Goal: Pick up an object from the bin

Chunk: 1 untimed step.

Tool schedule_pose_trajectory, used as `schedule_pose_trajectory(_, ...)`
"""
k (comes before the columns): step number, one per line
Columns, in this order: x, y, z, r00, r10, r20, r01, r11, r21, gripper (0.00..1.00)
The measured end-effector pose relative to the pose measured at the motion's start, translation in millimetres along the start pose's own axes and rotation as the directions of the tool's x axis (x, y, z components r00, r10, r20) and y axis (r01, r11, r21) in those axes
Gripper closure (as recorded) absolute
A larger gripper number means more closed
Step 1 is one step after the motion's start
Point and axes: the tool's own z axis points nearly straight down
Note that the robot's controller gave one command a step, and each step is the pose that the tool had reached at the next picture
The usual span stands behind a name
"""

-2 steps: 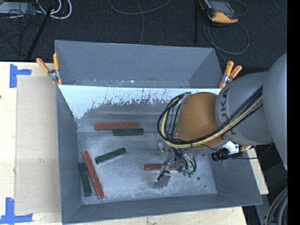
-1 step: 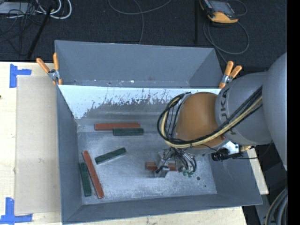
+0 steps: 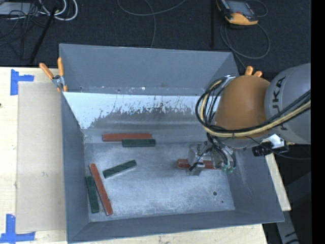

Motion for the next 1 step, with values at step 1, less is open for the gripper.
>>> schedule_pose_trajectory(1, -7.5, -8.9, -97.3, 1.0, 0.009, 0.001, -0.009, 1.0, -0.002, 1.0)
